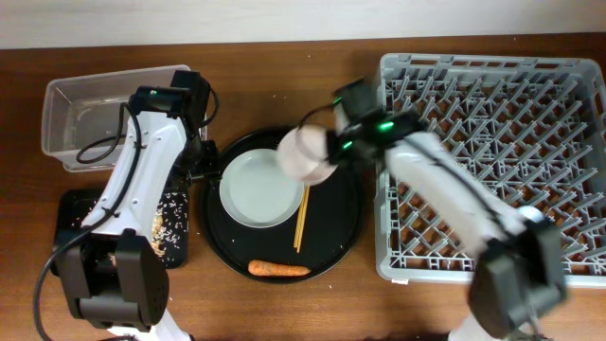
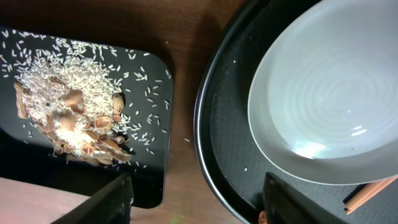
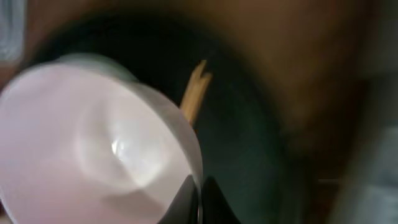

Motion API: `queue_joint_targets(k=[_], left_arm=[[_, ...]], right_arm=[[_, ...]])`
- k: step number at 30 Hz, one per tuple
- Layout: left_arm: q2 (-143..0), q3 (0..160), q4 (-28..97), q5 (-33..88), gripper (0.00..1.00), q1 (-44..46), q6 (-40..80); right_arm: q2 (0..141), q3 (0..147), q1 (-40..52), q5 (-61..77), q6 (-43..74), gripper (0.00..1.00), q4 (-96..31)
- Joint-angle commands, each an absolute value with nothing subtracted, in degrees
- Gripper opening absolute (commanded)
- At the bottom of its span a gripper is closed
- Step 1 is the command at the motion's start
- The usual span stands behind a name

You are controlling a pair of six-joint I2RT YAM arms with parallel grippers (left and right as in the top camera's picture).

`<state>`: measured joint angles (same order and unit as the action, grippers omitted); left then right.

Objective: Sort waste into correct bins and load items into the dishwasher rack
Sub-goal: 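Place the pink bowl in the back of the dish rack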

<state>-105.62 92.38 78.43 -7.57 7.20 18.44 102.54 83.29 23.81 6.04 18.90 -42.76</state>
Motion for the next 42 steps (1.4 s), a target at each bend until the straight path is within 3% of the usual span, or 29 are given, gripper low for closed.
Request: queue_joint_targets(k=[1, 8, 14, 24, 37, 42], left_arm=[[-103.83, 92.95, 77.49, -8.38, 0.69, 6.81, 19.35], [-103.83, 92.95, 76.51, -8.38, 0.71, 6.81, 19.33], [-103.83, 92.95, 75.77, -6.83, 0.71, 6.85, 19.33], [-103.83, 92.95, 75.48, -6.44, 0.71, 6.85, 19.31], [-103.83, 92.95, 75.26, -6.44, 0.71, 6.85, 19.31], [-103.83, 92.95, 75.40, -6.46, 0.71, 6.85, 19.31]], right_arm=[[92.12, 85.91, 15.97, -6.22, 11.05, 0.04, -44.69], [87.05, 85.78, -1.02, -39.22, 9.21, 0.04, -44.29], [93.78, 85.69, -5.39, -71.35, 10.50, 0.04, -37.45], [108.71, 85.69, -12.23, -81.03, 10.55, 0.04, -32.71], [111.24, 84.53, -7.81, -63.64, 13.15, 0.06, -38.15], [111.22, 84.53, -7.94, -78.43, 13.80, 0.04, -34.83]])
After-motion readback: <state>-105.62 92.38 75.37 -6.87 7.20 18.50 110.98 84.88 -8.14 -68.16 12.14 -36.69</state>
